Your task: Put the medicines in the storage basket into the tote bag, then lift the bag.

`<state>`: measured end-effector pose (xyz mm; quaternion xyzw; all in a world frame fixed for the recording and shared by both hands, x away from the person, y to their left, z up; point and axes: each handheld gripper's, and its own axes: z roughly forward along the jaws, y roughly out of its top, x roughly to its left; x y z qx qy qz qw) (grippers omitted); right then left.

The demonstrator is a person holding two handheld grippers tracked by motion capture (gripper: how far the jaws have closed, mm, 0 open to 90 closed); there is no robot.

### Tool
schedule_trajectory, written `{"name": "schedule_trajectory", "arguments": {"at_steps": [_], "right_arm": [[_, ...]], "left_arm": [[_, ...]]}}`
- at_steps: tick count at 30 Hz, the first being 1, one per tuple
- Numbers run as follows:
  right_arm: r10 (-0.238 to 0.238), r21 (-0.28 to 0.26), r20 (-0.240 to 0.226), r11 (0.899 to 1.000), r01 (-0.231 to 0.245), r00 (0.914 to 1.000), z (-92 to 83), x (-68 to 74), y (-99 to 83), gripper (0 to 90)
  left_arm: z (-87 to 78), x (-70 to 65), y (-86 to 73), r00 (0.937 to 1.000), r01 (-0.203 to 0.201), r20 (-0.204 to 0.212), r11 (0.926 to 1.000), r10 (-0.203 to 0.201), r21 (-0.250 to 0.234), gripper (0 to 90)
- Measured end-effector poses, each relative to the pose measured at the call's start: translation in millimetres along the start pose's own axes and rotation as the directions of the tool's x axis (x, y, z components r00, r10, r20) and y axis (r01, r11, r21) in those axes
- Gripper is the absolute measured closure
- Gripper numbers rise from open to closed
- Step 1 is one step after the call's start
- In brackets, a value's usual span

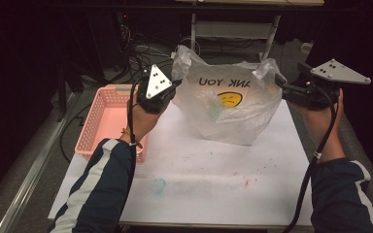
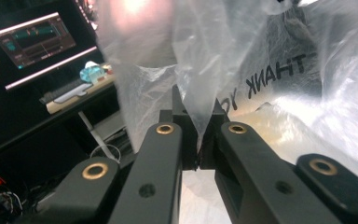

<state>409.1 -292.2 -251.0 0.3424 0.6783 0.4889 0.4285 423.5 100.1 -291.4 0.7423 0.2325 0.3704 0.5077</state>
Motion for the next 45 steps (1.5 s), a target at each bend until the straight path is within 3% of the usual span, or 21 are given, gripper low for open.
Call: {"name": "schedule_trajectory", "arguments": {"at_steps": [3,6,9,12,17,21,28,37,42,45], "right_arm": [[0.016,-0.017,-0.057,1.0,-0.017,0.9982,-6.2,5.7,-2.7,21.6],[0.013,-0.02,-0.081,1.0,-0.015,0.9966,-12.2,15.1,-8.2,19.0],[-0.003,-0.004,-0.099,1.0,0.002,0.9951,-14.7,28.4,-18.7,16.6],[-0.017,0.011,-0.1,1.0,0.019,0.9948,-15.3,37.4,-31.1,16.5],[0.004,0.038,-0.093,0.999,-0.001,0.9957,-18.3,40.3,-54.3,16.4],[0.008,0.048,-0.087,0.999,-0.003,0.9962,-25.2,41.8,-69.0,16.6],[0.013,0.086,-0.101,0.996,-0.005,0.9948,-34.7,44.0,-90.4,16.6],[0.05,0.141,-0.113,0.989,-0.034,0.9924,-46.8,45.5,-122.5,16.7],[0.033,0.14,-0.139,0.99,-0.013,0.9898,-55.4,52.9,-138.0,17.3],[0.036,0.144,-0.163,0.989,-0.012,0.986,-58.5,55.7,-148.0,17.1]], "left_arm": [[5.0,2.4,-5.9,0.9996,0.007,-0.028,0.9997,-0.006,0.024,87.4],[3.4,8.7,-10.8,0.9989,0.042,-0.019,0.999,-0.042,0.017,87.1],[0.4,10.3,-14.6,0.9976,0.069,0.003,0.9974,-0.069,0.022,55.1],[-10.8,7.6,-21.1,0.9983,0.057,0.006,0.9983,-0.057,0.004,36.3],[-36.8,2.2,-37.4,0.9987,0.048,0.019,0.9987,-0.047,-0.019,22.3],[-53.8,-4.6,-52.7,0.9983,0.04,0.042,0.9991,-0.041,0.011,22.2],[-80.8,-21.8,-84.9,0.9977,-0.038,0.06,0.9954,0.033,0.088,19.3],[-118.5,-18.5,-130.4,0.9976,0.016,0.064,0.9876,-0.026,0.156,19.2],[-132.1,-22.9,-148.6,0.9981,-0.019,0.062,0.9799,0.007,0.198,19.1],[-134.9,-26.1,-159.4,0.9981,-0.015,0.062,0.9724,0.001,0.233,15.2]]}}
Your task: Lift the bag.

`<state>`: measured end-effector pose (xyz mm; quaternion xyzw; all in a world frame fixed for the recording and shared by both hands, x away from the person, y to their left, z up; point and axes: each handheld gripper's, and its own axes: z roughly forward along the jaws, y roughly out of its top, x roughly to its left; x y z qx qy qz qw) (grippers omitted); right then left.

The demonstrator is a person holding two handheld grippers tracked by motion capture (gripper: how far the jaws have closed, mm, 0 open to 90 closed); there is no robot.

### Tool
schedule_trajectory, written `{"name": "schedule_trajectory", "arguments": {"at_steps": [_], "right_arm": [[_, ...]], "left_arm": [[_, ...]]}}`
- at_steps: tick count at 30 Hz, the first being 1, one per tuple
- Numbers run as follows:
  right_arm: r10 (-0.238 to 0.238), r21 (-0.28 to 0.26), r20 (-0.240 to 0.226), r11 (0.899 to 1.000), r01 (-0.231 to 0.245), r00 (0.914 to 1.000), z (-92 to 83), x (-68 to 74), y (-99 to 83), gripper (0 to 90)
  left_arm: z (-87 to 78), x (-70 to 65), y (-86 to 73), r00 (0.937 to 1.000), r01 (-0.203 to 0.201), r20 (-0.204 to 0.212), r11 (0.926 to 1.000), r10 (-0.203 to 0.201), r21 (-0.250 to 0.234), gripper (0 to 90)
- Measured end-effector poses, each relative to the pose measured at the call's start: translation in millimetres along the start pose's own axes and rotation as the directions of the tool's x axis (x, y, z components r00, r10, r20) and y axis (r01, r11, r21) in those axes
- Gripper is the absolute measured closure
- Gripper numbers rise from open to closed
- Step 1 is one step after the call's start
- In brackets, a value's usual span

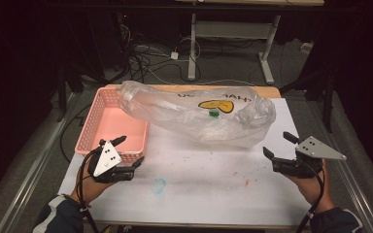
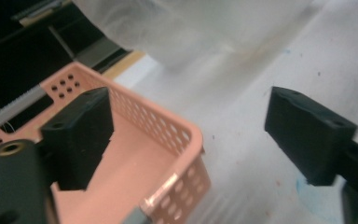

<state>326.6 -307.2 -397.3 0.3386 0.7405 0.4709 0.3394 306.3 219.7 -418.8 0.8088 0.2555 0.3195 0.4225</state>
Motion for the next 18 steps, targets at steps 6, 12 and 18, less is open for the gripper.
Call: {"name": "schedule_trajectory", "arguments": {"at_steps": [6,12,18], "right_arm": [[0.005,0.002,-0.033,1.0,-0.005,0.9994,-3.1,8.9,-22.6,18.3],[-0.037,0.084,-0.048,0.996,0.041,0.9982,0.6,24.3,-45.4,16.8],[-0.039,0.088,-0.04,0.995,0.042,0.9984,-4.7,27.1,-51.1,16.9]], "left_arm": [[-3.3,-12.5,-18.8,0.9999,-0.001,-0.016,0.9992,0.001,0.041,15.2],[-6.8,-19.3,-33.8,1.0,0.004,-0.007,0.9963,-0.003,0.086,15.2],[-5.5,-18.6,-36.3,1.0,-0.004,-0.007,0.9956,0.004,0.093,15.2]]}}
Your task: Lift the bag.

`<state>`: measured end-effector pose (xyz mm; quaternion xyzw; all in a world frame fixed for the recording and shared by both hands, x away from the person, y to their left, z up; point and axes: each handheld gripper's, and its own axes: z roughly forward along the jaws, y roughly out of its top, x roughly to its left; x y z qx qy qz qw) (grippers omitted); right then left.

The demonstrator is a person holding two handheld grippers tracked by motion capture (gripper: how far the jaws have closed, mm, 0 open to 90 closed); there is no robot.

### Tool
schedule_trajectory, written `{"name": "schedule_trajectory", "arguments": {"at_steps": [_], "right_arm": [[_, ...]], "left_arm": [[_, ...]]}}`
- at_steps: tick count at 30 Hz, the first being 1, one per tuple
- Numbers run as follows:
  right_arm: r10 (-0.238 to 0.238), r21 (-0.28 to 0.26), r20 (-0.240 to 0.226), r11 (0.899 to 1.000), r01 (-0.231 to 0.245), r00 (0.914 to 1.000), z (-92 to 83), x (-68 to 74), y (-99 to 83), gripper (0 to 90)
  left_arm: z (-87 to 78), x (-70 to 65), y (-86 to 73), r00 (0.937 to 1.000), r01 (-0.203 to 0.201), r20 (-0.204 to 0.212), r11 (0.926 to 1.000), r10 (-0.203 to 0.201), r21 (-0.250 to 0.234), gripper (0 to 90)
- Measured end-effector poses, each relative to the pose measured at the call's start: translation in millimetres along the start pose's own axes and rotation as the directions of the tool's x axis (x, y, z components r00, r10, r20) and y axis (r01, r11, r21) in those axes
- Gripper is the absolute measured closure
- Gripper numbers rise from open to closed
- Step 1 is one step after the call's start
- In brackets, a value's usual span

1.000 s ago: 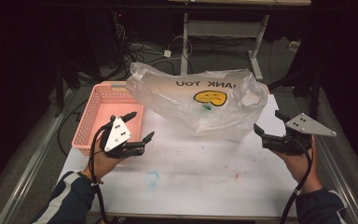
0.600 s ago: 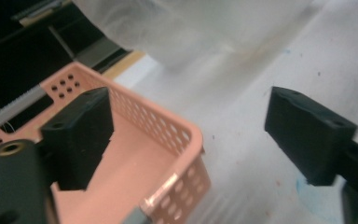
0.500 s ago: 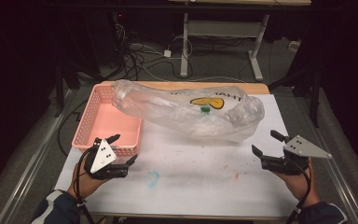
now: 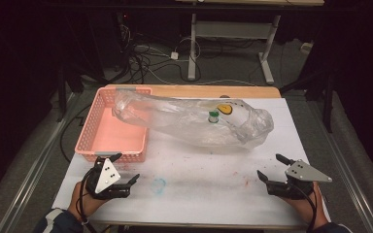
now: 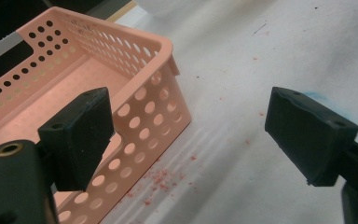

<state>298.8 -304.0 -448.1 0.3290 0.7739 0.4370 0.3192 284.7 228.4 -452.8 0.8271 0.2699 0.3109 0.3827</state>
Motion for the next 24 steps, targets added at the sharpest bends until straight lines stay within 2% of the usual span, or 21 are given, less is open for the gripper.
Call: {"name": "schedule_trajectory", "arguments": {"at_steps": [3,24], "right_arm": [[-0.005,-0.015,0.007,1.0,0.005,1.0,-1.1,-0.3,2.3,17.1],[-0.028,-0.004,0.016,1.0,0.028,0.9995,-0.2,1.3,3.3,17.2]], "left_arm": [[-0.4,1.1,-0.2,0.9999,0.01,-0.003,0.9999,-0.01,-0.005,15.2],[2.9,3.3,0.5,0.9999,0.017,-0.003,0.9999,-0.017,0.001,15.2]]}}
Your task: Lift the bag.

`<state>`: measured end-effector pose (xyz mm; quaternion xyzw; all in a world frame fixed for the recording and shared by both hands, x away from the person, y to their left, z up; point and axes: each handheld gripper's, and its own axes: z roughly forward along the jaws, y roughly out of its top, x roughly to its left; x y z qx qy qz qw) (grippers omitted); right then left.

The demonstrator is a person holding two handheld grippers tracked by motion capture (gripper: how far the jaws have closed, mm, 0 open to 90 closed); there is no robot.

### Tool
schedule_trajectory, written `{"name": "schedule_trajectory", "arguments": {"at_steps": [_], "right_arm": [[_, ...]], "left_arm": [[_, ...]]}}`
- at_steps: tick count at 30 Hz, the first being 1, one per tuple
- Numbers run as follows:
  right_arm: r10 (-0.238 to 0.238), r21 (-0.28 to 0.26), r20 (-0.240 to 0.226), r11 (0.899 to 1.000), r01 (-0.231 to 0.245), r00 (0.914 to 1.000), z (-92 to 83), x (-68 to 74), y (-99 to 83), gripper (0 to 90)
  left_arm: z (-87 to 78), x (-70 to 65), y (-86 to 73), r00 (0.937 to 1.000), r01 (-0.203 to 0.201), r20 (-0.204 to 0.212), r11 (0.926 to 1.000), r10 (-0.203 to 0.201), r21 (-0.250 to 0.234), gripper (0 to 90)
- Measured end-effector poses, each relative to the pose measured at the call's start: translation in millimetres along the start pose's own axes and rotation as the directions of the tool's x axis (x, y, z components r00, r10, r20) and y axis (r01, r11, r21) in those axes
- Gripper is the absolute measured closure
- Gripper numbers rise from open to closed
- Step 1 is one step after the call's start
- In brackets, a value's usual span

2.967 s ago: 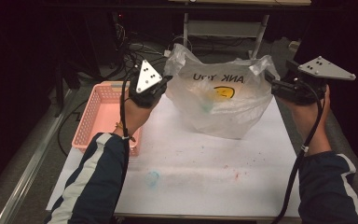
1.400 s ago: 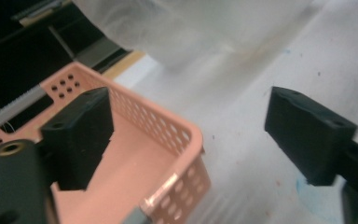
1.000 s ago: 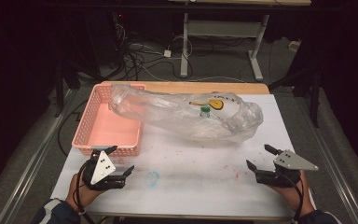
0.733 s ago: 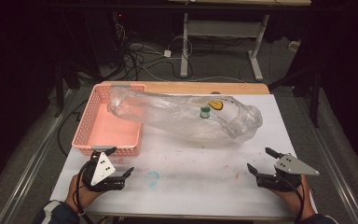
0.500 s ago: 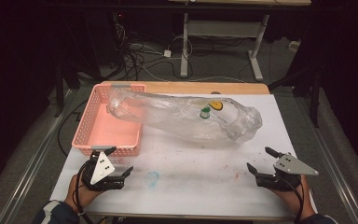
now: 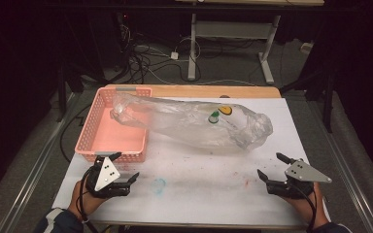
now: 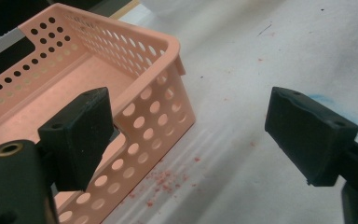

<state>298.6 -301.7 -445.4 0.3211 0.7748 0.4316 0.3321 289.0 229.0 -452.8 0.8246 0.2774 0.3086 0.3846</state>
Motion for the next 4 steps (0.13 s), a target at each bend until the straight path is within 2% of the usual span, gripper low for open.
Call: {"name": "schedule_trajectory", "arguments": {"at_steps": [4], "right_arm": [[0.006,0.004,0.001,1.0,-0.006,1.0,1.4,-0.7,-0.4,17.2]], "left_arm": [[1.8,0.4,0.8,1.0,0.006,0.001,1.0,-0.006,-0.003,15.2]]}}
